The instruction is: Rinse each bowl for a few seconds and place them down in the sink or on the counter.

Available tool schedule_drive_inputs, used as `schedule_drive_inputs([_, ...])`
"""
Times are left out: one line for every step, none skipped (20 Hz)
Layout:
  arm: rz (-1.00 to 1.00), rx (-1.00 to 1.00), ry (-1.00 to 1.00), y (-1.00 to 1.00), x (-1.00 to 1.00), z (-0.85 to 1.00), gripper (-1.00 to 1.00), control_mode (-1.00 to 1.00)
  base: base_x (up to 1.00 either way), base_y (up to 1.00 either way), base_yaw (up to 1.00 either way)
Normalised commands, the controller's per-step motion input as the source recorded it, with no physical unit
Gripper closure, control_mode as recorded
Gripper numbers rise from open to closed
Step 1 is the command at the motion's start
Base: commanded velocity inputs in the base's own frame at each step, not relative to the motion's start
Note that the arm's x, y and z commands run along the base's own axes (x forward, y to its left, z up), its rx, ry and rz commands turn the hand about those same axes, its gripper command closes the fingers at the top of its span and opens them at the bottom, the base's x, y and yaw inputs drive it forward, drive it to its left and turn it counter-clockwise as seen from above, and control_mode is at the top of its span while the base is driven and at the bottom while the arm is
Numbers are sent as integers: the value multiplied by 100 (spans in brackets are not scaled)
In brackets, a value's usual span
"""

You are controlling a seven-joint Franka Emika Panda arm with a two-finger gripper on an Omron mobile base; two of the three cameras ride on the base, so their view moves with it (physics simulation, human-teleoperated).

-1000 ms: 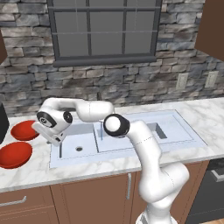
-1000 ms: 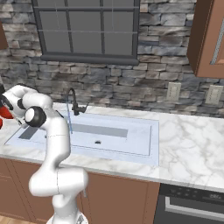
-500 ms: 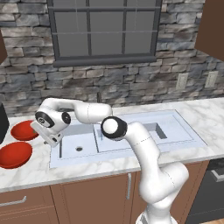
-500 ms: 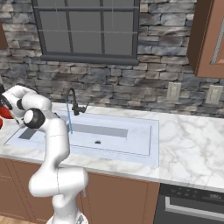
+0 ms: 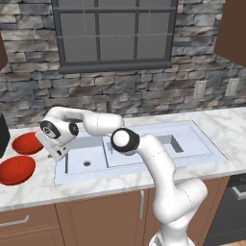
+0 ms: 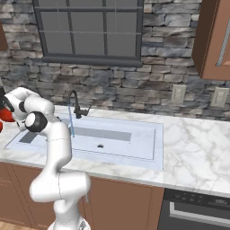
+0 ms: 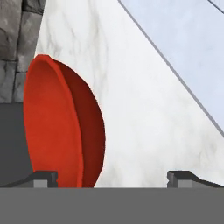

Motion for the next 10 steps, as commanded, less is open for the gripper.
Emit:
schedule_drive_inputs([-7,-23,21,41,44,37,-100,-100,0,0,0])
schedule_drive_inputs([-7,-23,21,40,47,39,-100,-100,0,0,0])
schedule_drive_inputs([-7,-23,20,43,46,35,-100,-100,0,0,0])
schedule_drive_inputs([-7,-24,19,43,48,39,-100,-100,0,0,0])
schedule_drive_inputs([-7,-24,17,45,44,37,-100,-100,0,0,0])
schedule_drive_inputs([-7,-24,17,41,44,37,-100,-100,0,0,0])
schedule_drive_inputs([-6,-23,16,40,44,37,-100,-100,0,0,0])
schedule_drive_inputs([-6,-23,15,42,44,37,-100,-100,0,0,0])
schedule_drive_inputs([-6,-24,15,44,45,35,-100,-100,0,0,0])
schedule_drive_inputs([-6,-24,15,44,46,35,-100,-100,0,0,0])
